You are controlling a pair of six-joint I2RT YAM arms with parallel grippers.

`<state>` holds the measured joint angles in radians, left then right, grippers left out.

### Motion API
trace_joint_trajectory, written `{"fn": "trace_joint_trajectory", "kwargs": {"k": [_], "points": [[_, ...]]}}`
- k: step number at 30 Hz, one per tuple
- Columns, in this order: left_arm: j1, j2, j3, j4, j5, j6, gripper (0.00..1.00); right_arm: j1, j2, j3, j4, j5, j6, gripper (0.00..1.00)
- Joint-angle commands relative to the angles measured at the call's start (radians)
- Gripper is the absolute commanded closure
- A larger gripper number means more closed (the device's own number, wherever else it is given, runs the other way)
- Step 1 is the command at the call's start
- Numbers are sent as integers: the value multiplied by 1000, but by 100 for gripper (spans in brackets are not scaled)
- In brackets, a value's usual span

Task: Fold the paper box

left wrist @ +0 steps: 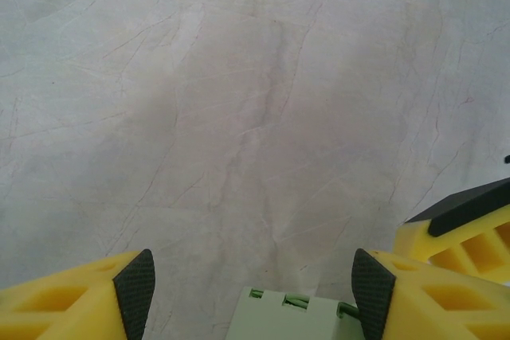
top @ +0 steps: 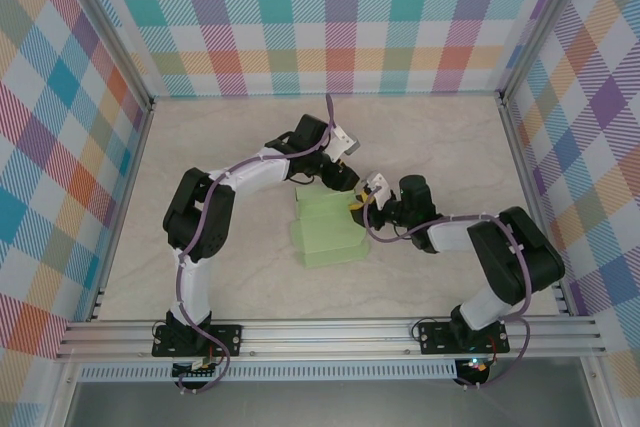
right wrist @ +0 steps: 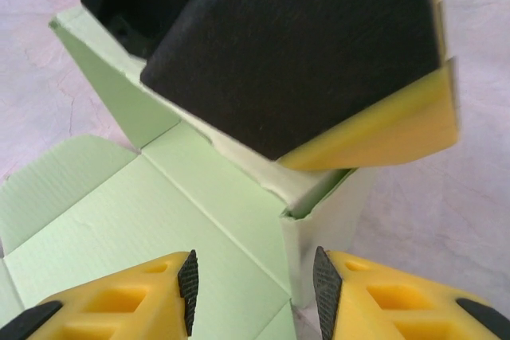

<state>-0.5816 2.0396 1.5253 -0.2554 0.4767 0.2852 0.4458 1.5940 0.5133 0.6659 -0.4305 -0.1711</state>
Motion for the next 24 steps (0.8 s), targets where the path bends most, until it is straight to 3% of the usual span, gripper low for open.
{"fn": "trace_joint_trajectory", "kwargs": {"k": [1,4,7,18,24], "points": [[-10,43,-64,-91,-63,36,32,-2,42,55,-59,-84,-40,55],[-10,12,-116,-54,-29,76,32,-2,80,53,11,-132,-14,55],[-9,-14,-156,-38,-6,131,32,0,63,55,-27,-201,-27,54],[11,-44,-190,-1,47,186,32,32,116,5,132,30,-80,50],[17,-52,-184,-13,75,190,32,34,163,48,132,80,-89,50]]}}
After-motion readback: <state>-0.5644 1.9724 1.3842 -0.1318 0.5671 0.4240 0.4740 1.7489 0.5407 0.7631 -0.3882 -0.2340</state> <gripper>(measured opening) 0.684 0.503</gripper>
